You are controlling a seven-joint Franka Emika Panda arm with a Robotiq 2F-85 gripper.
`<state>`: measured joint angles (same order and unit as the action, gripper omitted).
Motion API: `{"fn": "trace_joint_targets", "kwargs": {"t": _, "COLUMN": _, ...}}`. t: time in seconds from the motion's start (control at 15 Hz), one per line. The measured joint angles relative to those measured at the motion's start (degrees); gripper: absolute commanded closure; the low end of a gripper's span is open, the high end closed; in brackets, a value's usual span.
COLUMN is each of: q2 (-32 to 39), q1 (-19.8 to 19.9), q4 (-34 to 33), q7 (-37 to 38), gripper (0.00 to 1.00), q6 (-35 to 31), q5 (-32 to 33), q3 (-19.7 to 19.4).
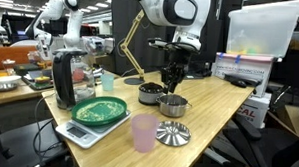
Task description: Pick up the silver cup and put it on the left side of the table
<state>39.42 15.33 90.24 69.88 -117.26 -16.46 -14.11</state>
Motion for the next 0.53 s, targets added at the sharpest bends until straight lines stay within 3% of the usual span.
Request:
{"fn": "trace_joint_targets", "kwargs": {"t": 0.27, "q2": -0.07, "q1": 0.10, "q4": -1.04, "q7": -1.07, "gripper": 0.00, "q6": 0.81, "q5": 0.06, "q3": -0.23}}
{"fn": "trace_joint_targets", "kwargs": {"t": 0.53, "q2": -2.64, "q1": 0.02, "q4": -1.57, "q7": -4.70, "gripper": 0.00, "q6": 0.89, "q5": 1.08, "q3": -0.30}}
